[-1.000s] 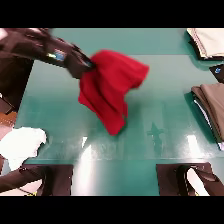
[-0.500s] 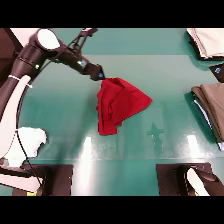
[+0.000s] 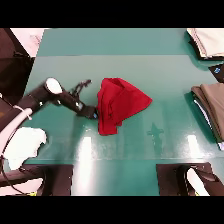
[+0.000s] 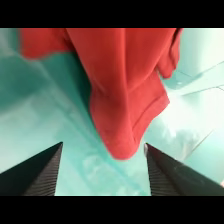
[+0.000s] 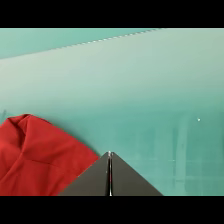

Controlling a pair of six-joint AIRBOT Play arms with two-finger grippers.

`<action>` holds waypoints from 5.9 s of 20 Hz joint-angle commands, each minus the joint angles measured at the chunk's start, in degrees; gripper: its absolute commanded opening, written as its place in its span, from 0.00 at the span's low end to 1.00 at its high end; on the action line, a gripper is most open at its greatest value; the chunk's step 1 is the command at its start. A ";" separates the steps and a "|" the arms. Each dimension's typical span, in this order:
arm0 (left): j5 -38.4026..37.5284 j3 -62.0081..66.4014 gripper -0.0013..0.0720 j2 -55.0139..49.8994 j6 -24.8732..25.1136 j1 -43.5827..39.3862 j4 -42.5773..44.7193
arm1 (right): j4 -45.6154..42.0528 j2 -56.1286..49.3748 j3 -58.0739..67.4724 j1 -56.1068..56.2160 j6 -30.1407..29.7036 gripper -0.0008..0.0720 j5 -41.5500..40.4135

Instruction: Fold the shirts.

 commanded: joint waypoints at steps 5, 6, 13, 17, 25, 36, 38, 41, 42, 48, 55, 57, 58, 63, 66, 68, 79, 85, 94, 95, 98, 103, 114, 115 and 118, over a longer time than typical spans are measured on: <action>21.00 -10.64 0.83 1.53 3.30 -8.48 -7.63 | 0.07 -0.02 -0.04 0.07 0.02 0.04 0.70; 21.09 -10.60 0.64 1.55 1.79 -8.41 -7.58 | 0.04 -0.02 -0.04 0.07 0.02 0.04 1.03; -1.27 1.92 0.05 4.87 1.14 3.28 1.60 | 0.15 -4.63 -2.75 0.24 2.12 0.33 18.03; -3.67 7.48 0.05 10.03 1.18 7.91 3.10 | 4.11 -12.79 -16.00 3.87 4.72 0.66 13.35; -4.33 7.96 0.05 10.58 1.18 7.89 3.48 | 15.04 -32.76 -19.04 22.05 3.43 0.61 -15.91; -6.88 10.84 0.05 10.60 -0.17 8.13 9.20 | 14.47 -37.79 -9.22 20.33 0.31 0.03 -12.15; -10.51 17.86 0.05 10.60 -1.90 9.94 14.14 | 14.32 -30.77 -8.46 15.34 0.26 0.03 -11.69; -15.50 31.95 0.05 10.60 -1.92 13.77 15.19 | 14.34 -20.90 -1.75 5.73 0.07 0.03 -5.77; -16.76 36.44 0.05 10.60 -2.10 14.47 15.19 | 14.34 -18.40 1.75 2.71 -0.04 0.03 -3.58; -24.52 59.49 0.05 10.60 -6.93 14.88 14.95 | 14.36 -9.60 21.20 -6.97 -0.04 0.03 6.93; -24.98 64.35 0.05 21.77 -11.10 14.88 14.80 | 14.32 -3.23 37.27 -15.65 0.02 0.03 15.08; -21.99 64.37 0.05 26.47 -11.67 14.88 14.80 | 14.34 -2.14 40.76 -19.12 0.02 0.03 16.57; -20.44 64.37 0.05 28.41 -12.17 14.88 14.80 | 14.34 -1.81 42.42 -20.65 0.02 0.03 17.09; -21.44 61.96 0.05 30.99 -12.15 14.88 15.56 | 14.38 -7.30 53.51 -22.88 5.01 0.03 25.33; -23.17 50.31 0.05 28.28 -11.74 14.88 15.56 | 14.25 -14.56 54.51 -17.33 9.22 0.03 30.53; -23.06 41.07 0.05 24.33 -10.23 14.88 15.47 | 7.74 -19.04 49.11 -9.75 10.19 0.03 31.87; 4.00 25.94 0.05 -9.22 -3.13 14.88 15.26 | -14.49 -46.53 30.42 14.03 10.51 0.03 4.98; 2.29 29.62 0.83 -9.77 -3.41 16.28 17.44 | -8.00 -48.24 30.42 9.60 10.38 0.52 6.75; -4.26 -3.96 0.83 6.45 -4.94 18.23 5.46 | -2.95 -32.17 16.20 3.10 2.45 0.51 17.90; -2.21 -10.10 0.83 9.90 -4.92 16.90 3.19 | -2.95 -30.49 13.79 3.10 2.32 0.51 16.55; 1.90 -22.34 0.83 16.55 -4.96 12.33 -1.14 | -2.95 -26.82 8.44 3.08 2.32 0.51 13.11; 6.56 -27.41 0.83 17.73 -7.69 7.52 -3.15 | -2.93 -25.59 6.99 3.08 2.34 0.51 13.86; 8.76 -26.86 0.83 17.75 -10.84 3.96 -2.34 | -2.99 -25.59 6.99 3.08 2.32 0.51 16.17; 7.43 -26.01 0.83 18.03 -10.47 3.93 -2.38 | -2.99 -25.59 6.99 3.08 2.32 0.51 16.06; 5.70 -22.29 0.83 21.38 -11.13 3.93 0.28 | -3.17 -25.59 6.97 3.08 2.29 0.51 16.17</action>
